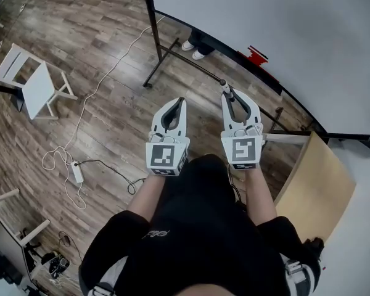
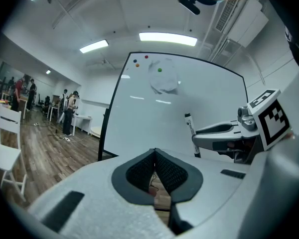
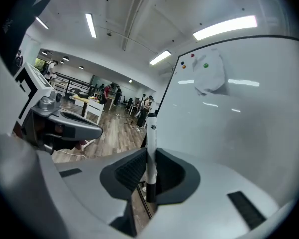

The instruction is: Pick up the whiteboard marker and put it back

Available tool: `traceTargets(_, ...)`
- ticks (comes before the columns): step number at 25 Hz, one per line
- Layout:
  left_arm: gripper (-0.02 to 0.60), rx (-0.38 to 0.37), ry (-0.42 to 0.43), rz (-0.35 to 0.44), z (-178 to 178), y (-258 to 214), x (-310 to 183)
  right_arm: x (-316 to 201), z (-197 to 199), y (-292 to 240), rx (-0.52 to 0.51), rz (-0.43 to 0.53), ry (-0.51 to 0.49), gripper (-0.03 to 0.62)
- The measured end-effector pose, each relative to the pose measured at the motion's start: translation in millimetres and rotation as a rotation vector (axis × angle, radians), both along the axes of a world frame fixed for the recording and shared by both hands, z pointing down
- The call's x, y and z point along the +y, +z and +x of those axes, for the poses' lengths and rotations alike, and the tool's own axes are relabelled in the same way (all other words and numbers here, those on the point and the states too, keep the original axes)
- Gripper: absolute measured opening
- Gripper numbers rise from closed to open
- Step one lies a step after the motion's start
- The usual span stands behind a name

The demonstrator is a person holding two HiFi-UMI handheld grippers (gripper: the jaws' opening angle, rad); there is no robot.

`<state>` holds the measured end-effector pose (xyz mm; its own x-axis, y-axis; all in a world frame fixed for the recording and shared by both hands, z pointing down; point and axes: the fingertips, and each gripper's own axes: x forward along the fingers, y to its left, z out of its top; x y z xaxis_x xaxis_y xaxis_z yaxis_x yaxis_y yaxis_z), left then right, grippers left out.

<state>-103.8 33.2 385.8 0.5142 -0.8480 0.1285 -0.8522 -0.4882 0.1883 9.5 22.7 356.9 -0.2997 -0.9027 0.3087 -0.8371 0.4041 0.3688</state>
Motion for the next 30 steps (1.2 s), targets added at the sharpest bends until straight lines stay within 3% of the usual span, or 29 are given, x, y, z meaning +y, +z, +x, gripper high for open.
traceTargets(5, 0.006, 0.017, 0.005, -0.045, 6.8, 17.9, -33.6, -38.6, 6.3, 15.2, 0.098, -0.046, -0.005, 0.055)
traceTargets(12, 0.006, -0.001, 0.030, -0.080, 36.4, 41.4, -100.4, -108.8, 31.4, 40.7, 0.156, -0.116, -0.036, 0.055)
traceTargets(18, 0.006, -0.027, -0.004, -0.115, 61.9, 61.3, -155.6, -165.4, 61.1, 60.4, 0.216, -0.155, -0.093, 0.055)
traceTargets(30, 0.006, -0.058, -0.021, -0.206, 69.7, 109.8, -198.4, -220.9, 68.0, 136.2, 0.442, -0.320, -0.157, 0.055)
